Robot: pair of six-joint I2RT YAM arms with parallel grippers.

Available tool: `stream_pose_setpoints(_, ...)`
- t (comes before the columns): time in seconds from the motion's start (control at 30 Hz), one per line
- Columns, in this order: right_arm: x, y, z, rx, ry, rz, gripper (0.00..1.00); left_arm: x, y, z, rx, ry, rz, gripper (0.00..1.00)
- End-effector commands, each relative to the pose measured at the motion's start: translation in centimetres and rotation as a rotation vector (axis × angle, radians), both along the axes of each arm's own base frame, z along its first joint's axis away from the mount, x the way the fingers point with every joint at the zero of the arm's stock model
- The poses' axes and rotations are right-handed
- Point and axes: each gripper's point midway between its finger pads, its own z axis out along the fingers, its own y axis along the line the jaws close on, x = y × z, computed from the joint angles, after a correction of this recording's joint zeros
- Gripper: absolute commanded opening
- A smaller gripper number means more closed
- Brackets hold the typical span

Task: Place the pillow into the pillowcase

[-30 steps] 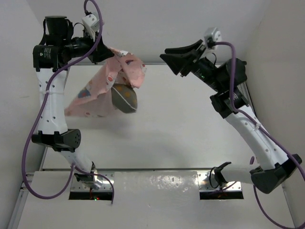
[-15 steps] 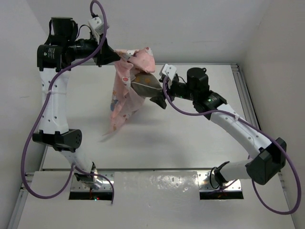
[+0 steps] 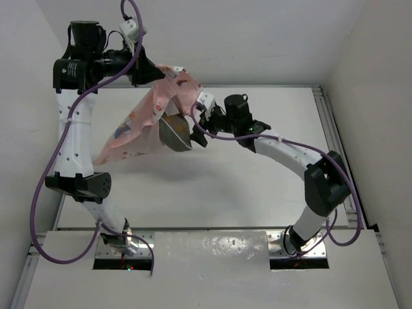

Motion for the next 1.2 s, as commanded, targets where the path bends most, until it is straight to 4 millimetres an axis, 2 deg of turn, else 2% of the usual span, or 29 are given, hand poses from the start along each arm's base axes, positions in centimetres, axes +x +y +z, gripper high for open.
stream_pose_setpoints(0.0, -3.1, 0.5, 4.9, 0.117, -0.109, 0.094, 0.99, -1.3, -0.4, 4.1, -0.009, -0.196, -0.036, 0.00)
stream_pose_setpoints(0.07, -4.0, -0.3, 5.8, 0.126, -0.134, 0.090, 0.99, -1.1, -0.3, 3.8, -0.003, -0.194, -0.036, 0.00)
stream_pose_setpoints(0.1, -4.3, -0.6, 5.1, 0.109, -0.135, 0.089, 0.99, -1.0, -0.4, 3.8, -0.004, -0.194, -0.039, 0.00)
stream_pose_setpoints(0.17, -5.1, -1.2, 4.9, 0.080, -0.144, 0.102, 0.99, -0.9, -0.4, 3.8, -0.008, -0.190, -0.041, 0.00)
stream_pose_setpoints(0.2, -6.0, -2.1, 2.1, -0.029, -0.115, 0.123, 0.98, -0.7, -0.6, 3.8, -0.020, -0.183, -0.047, 0.00)
stream_pose_setpoints(0.23, -6.0, -2.2, 2.1, -0.030, -0.115, 0.123, 0.98, -0.7, -0.6, 3.8, -0.020, -0.183, -0.047, 0.00)
stream_pose_setpoints(0.3, -6.3, -2.5, 0.3, -0.072, -0.097, 0.113, 0.99, -0.6, -0.7, 3.7, -0.025, -0.177, -0.053, 0.00)
stream_pose_setpoints(0.37, -5.9, -2.1, 0.6, -0.044, -0.117, 0.067, 0.99, -0.6, -0.8, 3.6, -0.033, -0.169, -0.062, 0.00)
stream_pose_setpoints(0.47, -4.5, -0.7, 3.0, 0.059, -0.191, -0.019, 0.99, -0.4, -0.9, 3.6, -0.040, -0.161, -0.065, 0.00)
stream_pose_setpoints(0.5, -3.3, 0.0, 4.3, 0.093, -0.227, -0.060, 0.99, -0.5, -1.0, 3.7, -0.042, -0.163, -0.066, 0.00)
stream_pose_setpoints(0.53, -2.4, 0.1, 4.5, 0.090, -0.237, -0.121, 0.99, -0.5, -1.0, 3.7, -0.044, -0.161, -0.066, 0.00)
stream_pose_setpoints(0.57, -1.8, 0.7, 6.0, 0.109, -0.259, -0.140, 0.99, -0.4, -1.1, 3.7, -0.045, -0.160, -0.067, 0.00)
stream_pose_setpoints(0.6, -1.4, 1.1, 6.0, 0.105, -0.262, -0.156, 0.99, -0.5, -1.2, 3.7, -0.047, -0.159, -0.072, 0.00)
stream_pose_setpoints(0.63, -1.0, 1.6, 5.0, 0.086, -0.255, -0.166, 0.99, -0.4, -1.2, 3.7, -0.047, -0.162, -0.071, 0.00)
stream_pose_setpoints(0.7, -1.7, 2.8, 4.9, 0.065, -0.300, -0.150, 0.99, -0.7, -1.3, 3.8, -0.048, -0.163, -0.077, 0.00)
stream_pose_setpoints(0.73, -2.9, 3.7, 5.0, 0.064, -0.325, -0.115, 0.99, -0.6, -1.2, 3.8, -0.046, -0.167, -0.076, 0.00)
stream_pose_setpoints(0.77, -4.0, 3.7, 3.8, 0.018, -0.367, -0.066, 0.99, -0.6, -1.1, 3.8, -0.041, -0.170, -0.072, 0.00)
stream_pose_setpoints(0.87, -6.7, 4.0, 6.1, 0.036, -0.535, 0.000, 0.99, -0.4, -0.8, 3.6, -0.029, -0.173, -0.058, 0.00)
stream_pose_setpoints(0.9, -7.3, 3.6, 5.4, 0.000, -0.550, 0.007, 0.99, -0.2, -0.5, 3.5, -0.026, -0.174, -0.050, 0.00)
stream_pose_setpoints(0.93, -8.1, 3.5, 6.2, -0.016, -0.595, 0.021, 0.99, -0.2, -0.3, 3.6, -0.027, -0.177, -0.047, 0.00)
stream_pose_setpoints(1.07, -9.5, 2.5, 5.3, -0.069, -0.578, 0.044, 0.99, 0.0, 0.2, 3.7, -0.029, -0.182, -0.039, 0.00)
stream_pose_setpoints(1.17, -9.7, 2.9, 4.2, -0.088, -0.556, 0.089, 0.99, 0.0, 0.2, 3.7, -0.032, -0.180, -0.044, 0.00)
